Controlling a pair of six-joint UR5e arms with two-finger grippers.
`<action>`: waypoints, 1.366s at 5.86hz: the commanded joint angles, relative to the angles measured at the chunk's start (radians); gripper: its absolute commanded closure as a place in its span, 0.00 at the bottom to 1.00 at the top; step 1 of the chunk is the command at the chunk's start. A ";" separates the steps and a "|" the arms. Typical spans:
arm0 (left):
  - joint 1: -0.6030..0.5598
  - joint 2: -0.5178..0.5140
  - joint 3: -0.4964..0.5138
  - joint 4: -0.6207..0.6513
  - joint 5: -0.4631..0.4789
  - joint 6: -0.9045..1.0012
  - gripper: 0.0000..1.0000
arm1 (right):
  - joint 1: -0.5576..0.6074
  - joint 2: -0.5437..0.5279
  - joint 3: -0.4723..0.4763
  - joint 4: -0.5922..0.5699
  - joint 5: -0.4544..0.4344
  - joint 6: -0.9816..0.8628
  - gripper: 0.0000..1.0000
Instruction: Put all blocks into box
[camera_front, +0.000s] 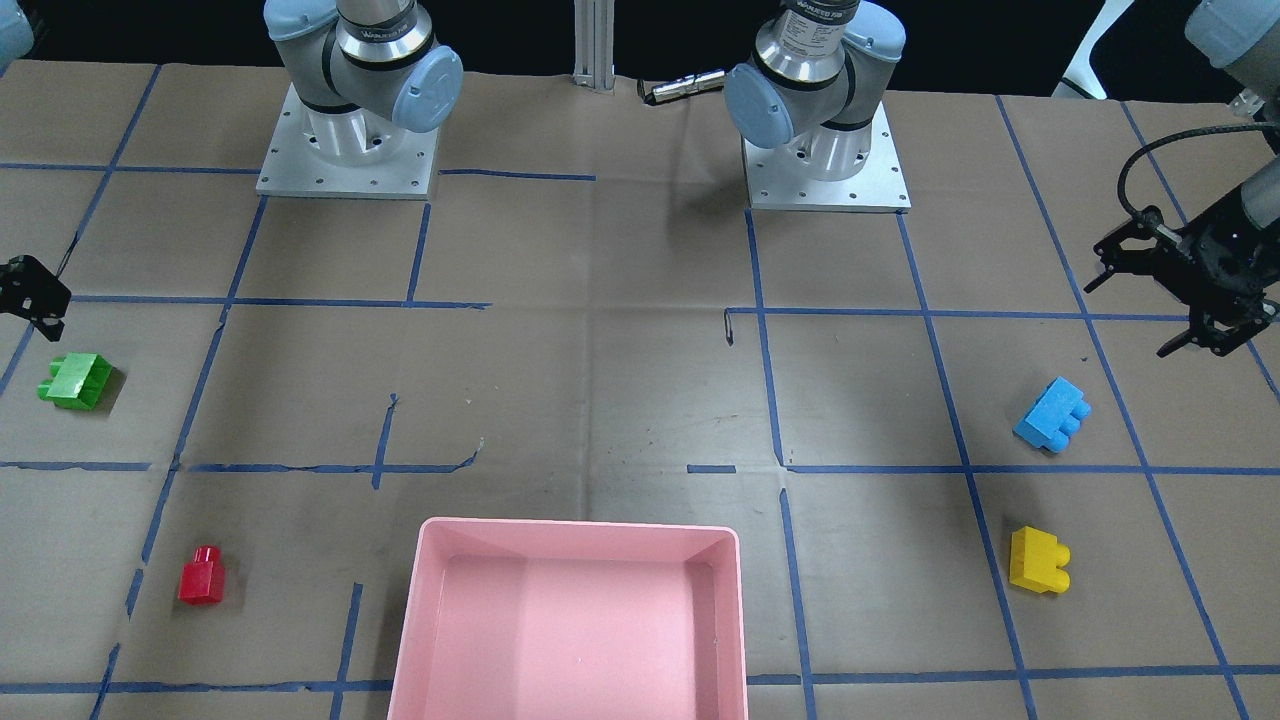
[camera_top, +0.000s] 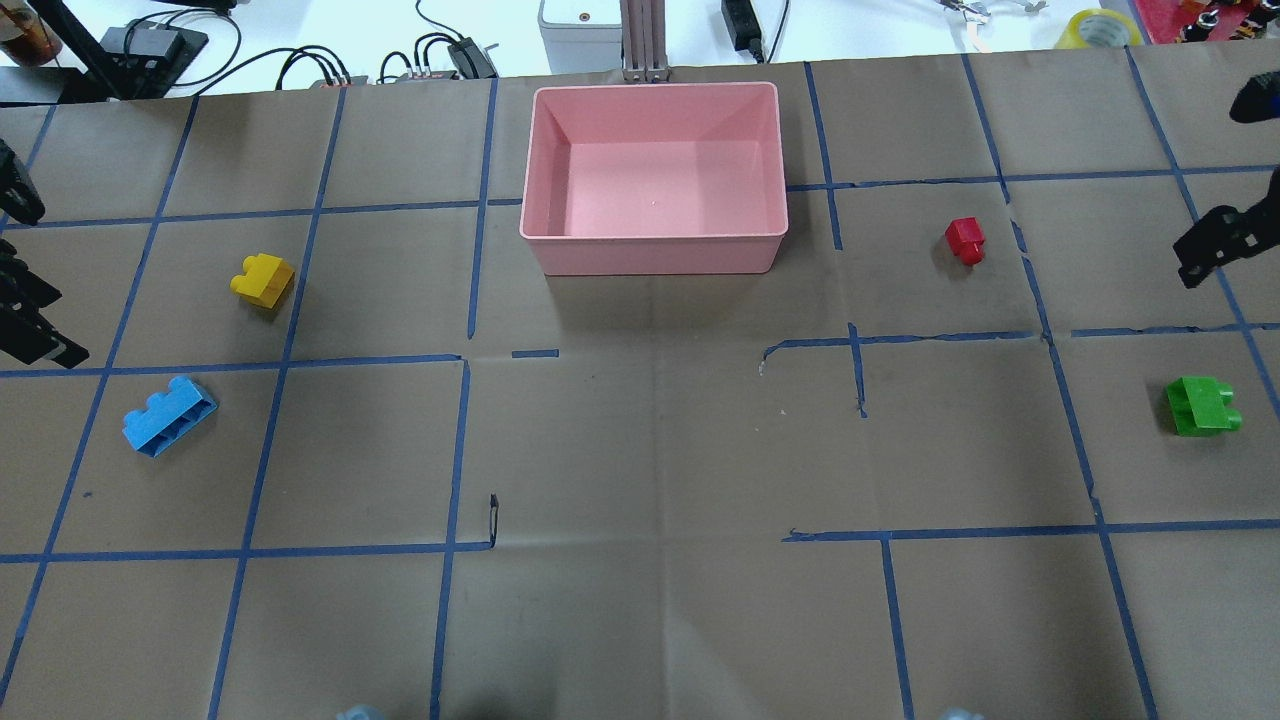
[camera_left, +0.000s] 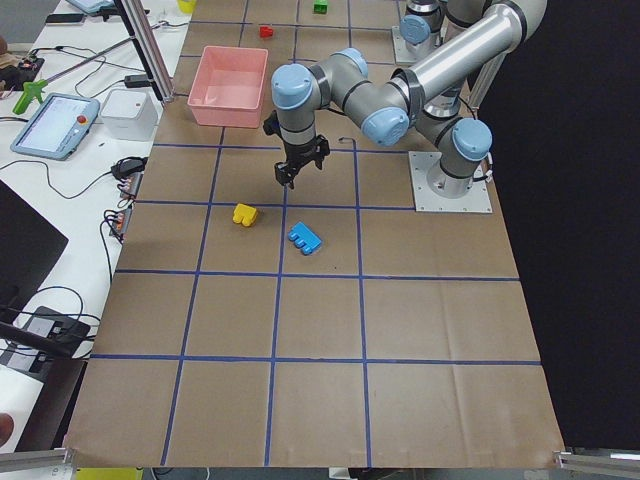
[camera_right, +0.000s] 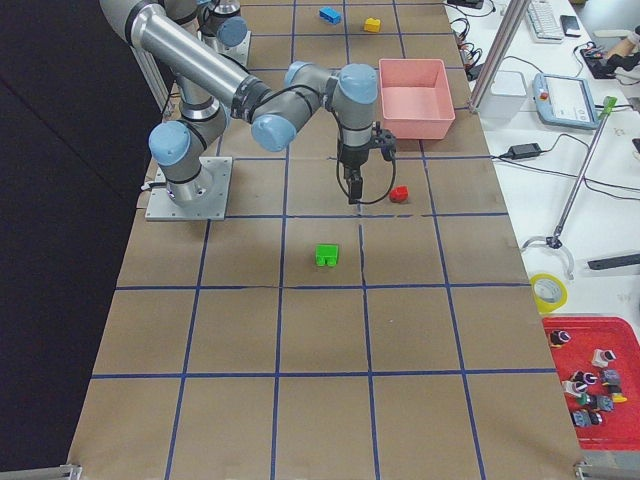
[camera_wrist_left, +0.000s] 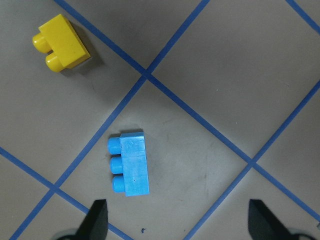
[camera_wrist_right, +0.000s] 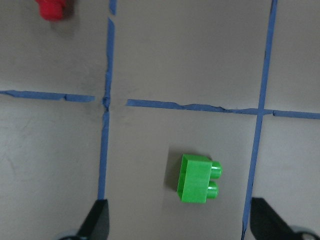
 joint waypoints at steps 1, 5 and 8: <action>0.019 -0.089 -0.047 0.165 0.003 0.019 0.03 | -0.106 0.048 0.116 -0.141 0.056 -0.024 0.01; 0.053 -0.218 -0.249 0.532 0.001 0.022 0.03 | -0.183 0.189 0.215 -0.388 0.059 -0.082 0.01; 0.056 -0.274 -0.297 0.609 0.006 0.026 0.03 | -0.183 0.230 0.219 -0.393 0.059 -0.088 0.01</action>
